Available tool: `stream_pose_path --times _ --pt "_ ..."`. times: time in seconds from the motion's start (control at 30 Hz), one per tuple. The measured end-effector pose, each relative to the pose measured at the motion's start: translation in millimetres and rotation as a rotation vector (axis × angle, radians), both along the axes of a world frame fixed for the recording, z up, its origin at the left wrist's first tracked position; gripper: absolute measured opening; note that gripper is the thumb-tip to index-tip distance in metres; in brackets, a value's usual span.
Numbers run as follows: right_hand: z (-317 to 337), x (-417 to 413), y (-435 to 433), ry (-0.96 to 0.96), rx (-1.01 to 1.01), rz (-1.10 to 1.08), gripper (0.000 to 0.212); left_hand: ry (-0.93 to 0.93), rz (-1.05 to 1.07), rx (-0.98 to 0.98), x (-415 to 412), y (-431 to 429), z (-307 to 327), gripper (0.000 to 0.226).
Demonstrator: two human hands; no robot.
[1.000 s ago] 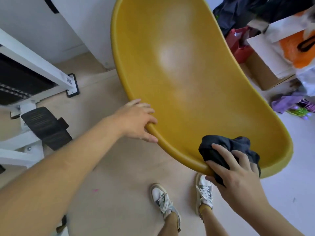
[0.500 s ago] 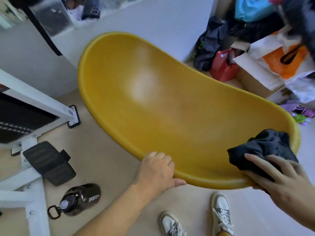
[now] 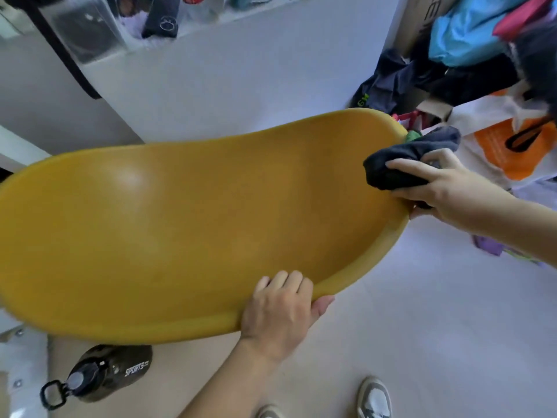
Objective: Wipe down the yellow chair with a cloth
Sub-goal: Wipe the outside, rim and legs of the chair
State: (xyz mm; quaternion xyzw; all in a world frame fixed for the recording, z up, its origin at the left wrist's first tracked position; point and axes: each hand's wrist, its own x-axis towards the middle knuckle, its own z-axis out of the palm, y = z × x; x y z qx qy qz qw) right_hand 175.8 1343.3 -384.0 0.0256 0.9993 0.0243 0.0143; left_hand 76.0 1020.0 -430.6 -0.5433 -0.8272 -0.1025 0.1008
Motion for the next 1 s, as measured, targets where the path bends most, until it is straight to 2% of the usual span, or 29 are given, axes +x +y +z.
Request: stream_pose_path --times 0.1,0.17,0.27,0.33,0.43,0.5,0.57,0.63,0.7,0.8,0.9,1.0 --pt "-2 -12 19 0.054 -0.057 -0.114 0.046 0.011 0.038 0.013 -7 24 0 0.047" --pt "0 -12 16 0.245 -0.209 -0.312 0.047 -0.003 0.055 -0.007 -10 34 1 0.047" --pt "11 7 -5 0.514 -0.712 -0.775 0.053 -0.054 0.076 -0.056 -8 40 3 0.047" --pt "15 33 -24 0.609 -1.049 -1.002 0.06 -0.105 0.089 -0.101 -8 40 4 0.044" --pt "8 78 -49 0.496 -1.345 -1.164 0.06 -0.206 0.127 -0.043 7 45 18 0.024" --pt "10 97 -63 0.389 -1.489 -1.173 0.051 -0.346 0.06 0.033 41 66 35 0.026" --pt "17 110 -70 0.299 -1.599 -1.14 0.043 -0.597 -0.046 0.02 85 93 47 0.031" --pt "26 120 -70 0.24 -1.697 -1.084 0.04 -0.907 0.018 -0.009 121 117 51 0.042" --pt "34 132 -61 0.193 -1.706 -0.994 0.043 -1.157 0.159 0.055 139 134 50 0.044" --pt "46 143 -47 0.132 -1.562 -0.889 0.05 -1.48 0.307 0.16 146 147 50 0.041" --pt "47 145 -42 0.159 -1.379 -0.825 0.055 -1.662 0.409 0.17 145 156 49 0.034" --pt "43 138 -48 0.15 -1.265 -0.765 0.061 -1.864 0.706 0.212 136 166 32 0.042"
